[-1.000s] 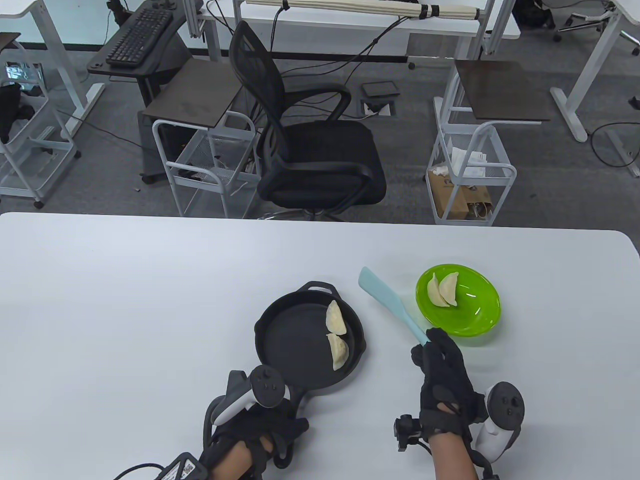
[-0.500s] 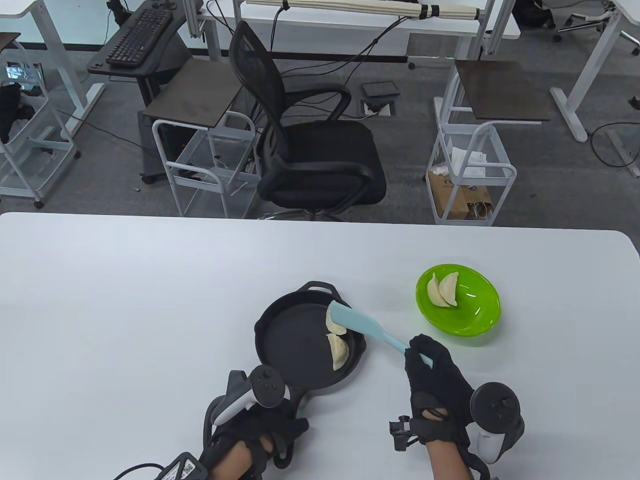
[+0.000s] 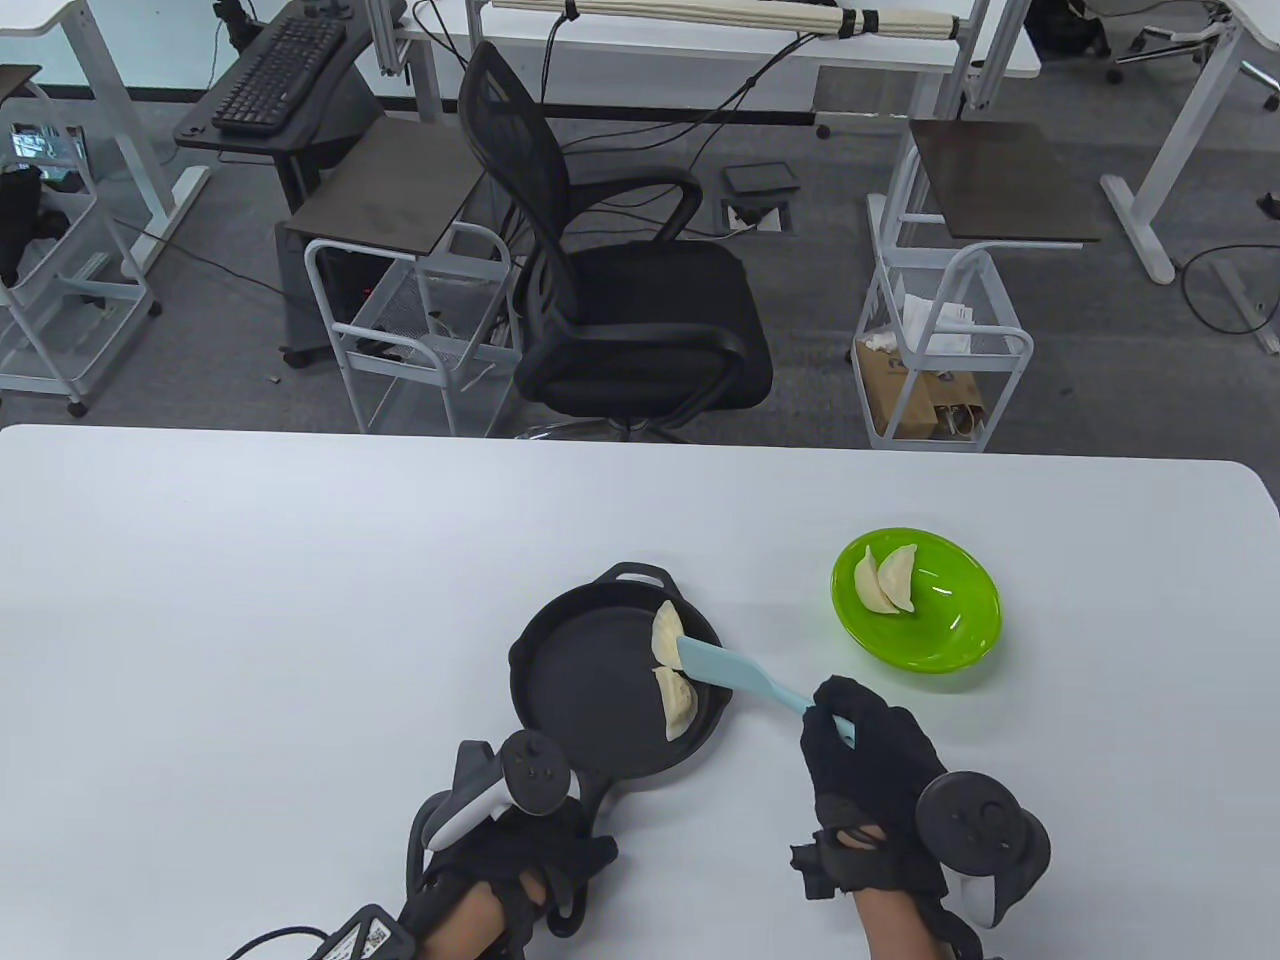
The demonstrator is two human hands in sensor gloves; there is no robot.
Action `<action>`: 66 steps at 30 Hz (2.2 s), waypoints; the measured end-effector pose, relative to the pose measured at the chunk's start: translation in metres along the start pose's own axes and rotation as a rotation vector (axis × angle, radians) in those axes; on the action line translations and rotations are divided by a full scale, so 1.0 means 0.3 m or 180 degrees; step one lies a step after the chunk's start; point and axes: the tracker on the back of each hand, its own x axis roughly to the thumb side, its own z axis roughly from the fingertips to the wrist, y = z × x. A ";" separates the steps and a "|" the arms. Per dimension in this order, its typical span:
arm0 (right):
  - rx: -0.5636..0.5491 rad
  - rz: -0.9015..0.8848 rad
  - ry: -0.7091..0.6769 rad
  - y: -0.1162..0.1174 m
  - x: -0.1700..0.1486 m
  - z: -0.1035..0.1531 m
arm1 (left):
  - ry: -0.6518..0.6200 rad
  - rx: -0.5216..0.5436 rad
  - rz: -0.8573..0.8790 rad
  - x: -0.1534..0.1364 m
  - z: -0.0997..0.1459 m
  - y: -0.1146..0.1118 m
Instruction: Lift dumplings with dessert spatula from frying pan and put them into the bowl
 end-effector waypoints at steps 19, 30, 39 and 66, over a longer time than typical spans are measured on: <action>0.0987 -0.0705 0.0382 0.085 -0.102 -0.036 | -0.0002 -0.0006 0.0000 -0.001 -0.001 0.000; 0.1527 -0.1183 0.0661 0.137 -0.172 -0.047 | -0.0005 -0.0017 -0.0006 -0.001 0.000 0.000; 0.1954 -0.0932 0.0649 0.156 -0.197 -0.059 | -0.0017 -0.0024 -0.0008 0.000 -0.001 -0.001; 0.2348 -0.1714 0.1837 0.313 -0.244 0.033 | -0.0021 -0.0032 0.0000 0.002 -0.005 -0.002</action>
